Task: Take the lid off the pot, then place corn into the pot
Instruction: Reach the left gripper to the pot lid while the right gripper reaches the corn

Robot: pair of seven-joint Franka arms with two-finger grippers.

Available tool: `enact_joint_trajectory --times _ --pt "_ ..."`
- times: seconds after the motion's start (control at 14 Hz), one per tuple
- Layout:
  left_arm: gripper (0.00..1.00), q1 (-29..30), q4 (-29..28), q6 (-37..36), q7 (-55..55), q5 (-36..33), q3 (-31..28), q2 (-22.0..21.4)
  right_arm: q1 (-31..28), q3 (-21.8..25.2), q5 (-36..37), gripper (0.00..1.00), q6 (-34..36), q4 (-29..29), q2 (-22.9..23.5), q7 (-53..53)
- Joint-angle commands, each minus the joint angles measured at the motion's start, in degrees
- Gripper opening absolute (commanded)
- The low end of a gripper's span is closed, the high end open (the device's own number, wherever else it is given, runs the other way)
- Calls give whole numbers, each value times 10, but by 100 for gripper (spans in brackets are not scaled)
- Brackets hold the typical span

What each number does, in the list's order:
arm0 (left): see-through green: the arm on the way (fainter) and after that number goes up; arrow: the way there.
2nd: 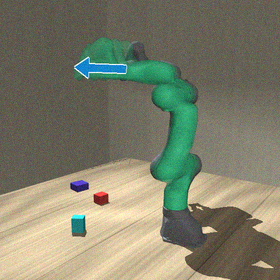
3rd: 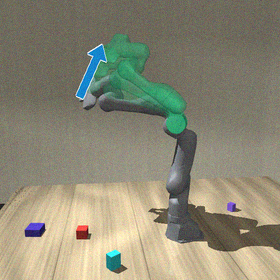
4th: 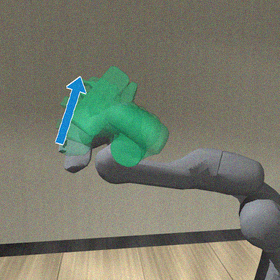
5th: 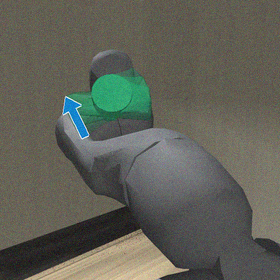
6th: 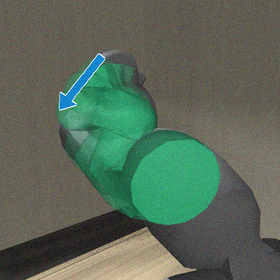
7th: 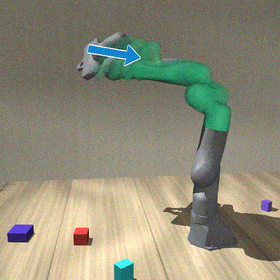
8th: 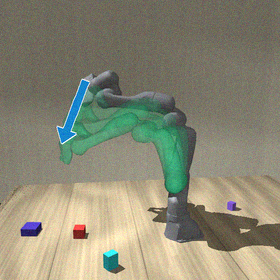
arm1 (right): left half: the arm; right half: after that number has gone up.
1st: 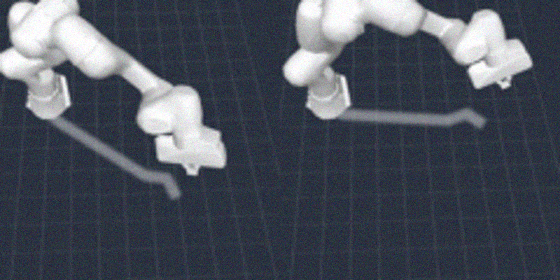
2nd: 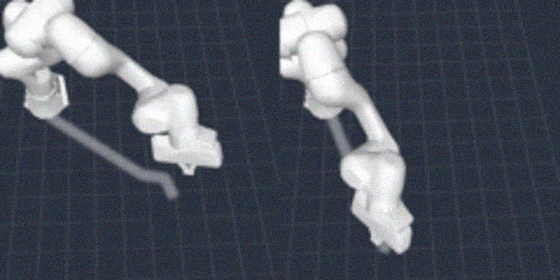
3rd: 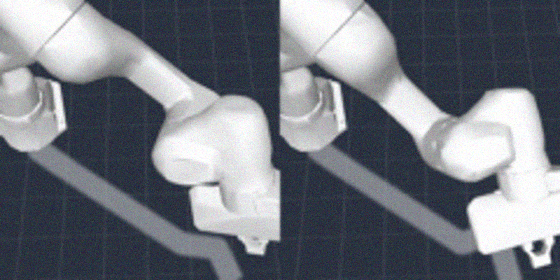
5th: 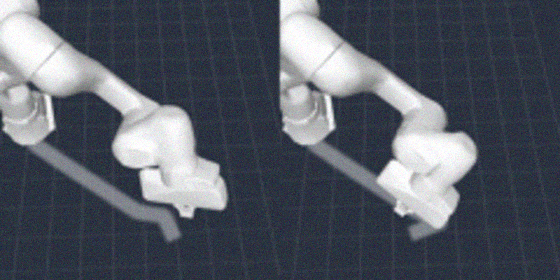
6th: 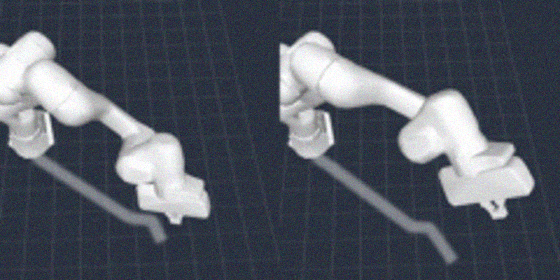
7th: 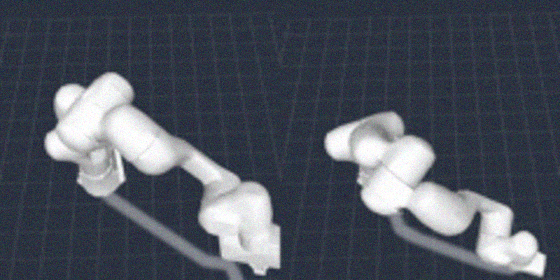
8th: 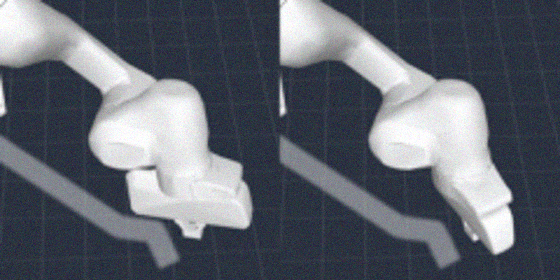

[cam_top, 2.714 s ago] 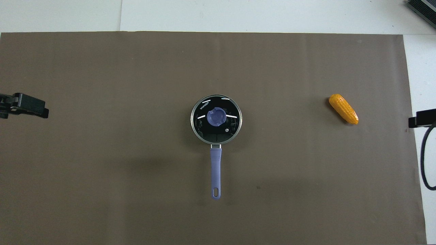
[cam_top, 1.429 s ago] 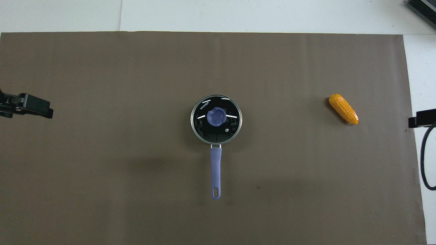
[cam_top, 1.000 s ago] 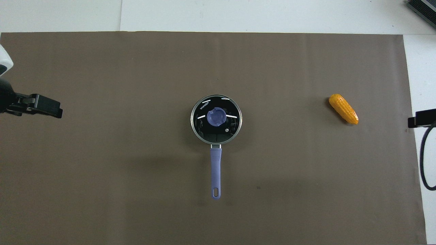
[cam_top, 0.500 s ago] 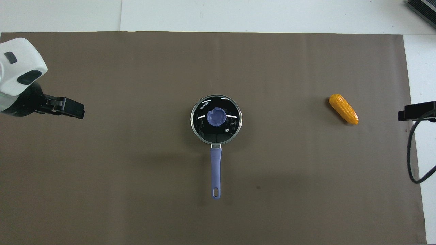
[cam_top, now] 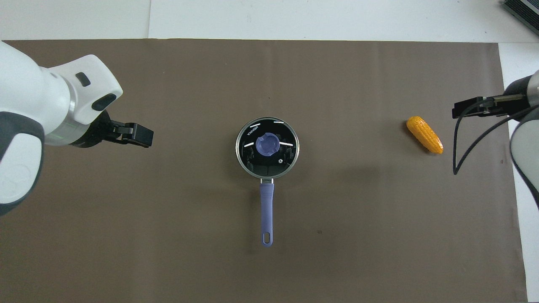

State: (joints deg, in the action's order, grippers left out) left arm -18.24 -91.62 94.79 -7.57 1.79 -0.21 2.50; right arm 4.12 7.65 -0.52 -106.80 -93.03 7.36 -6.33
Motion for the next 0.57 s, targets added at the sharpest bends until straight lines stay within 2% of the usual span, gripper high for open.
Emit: enact_joint_trajectory --times 0.0,0.21,0.5 --pt "100 -44 -15 41 -60 3 -9 13 -10 -3 -34 100 -42 2 49 -71" --pt "100 -83 -15 73 -97 1 -9 43 -23 -3 -40 100 -118 -20 88 -160" --pt "100 -134 -11 114 -182 -3 -9 86 -31 -2 -40 100 -176 -79 104 -233"
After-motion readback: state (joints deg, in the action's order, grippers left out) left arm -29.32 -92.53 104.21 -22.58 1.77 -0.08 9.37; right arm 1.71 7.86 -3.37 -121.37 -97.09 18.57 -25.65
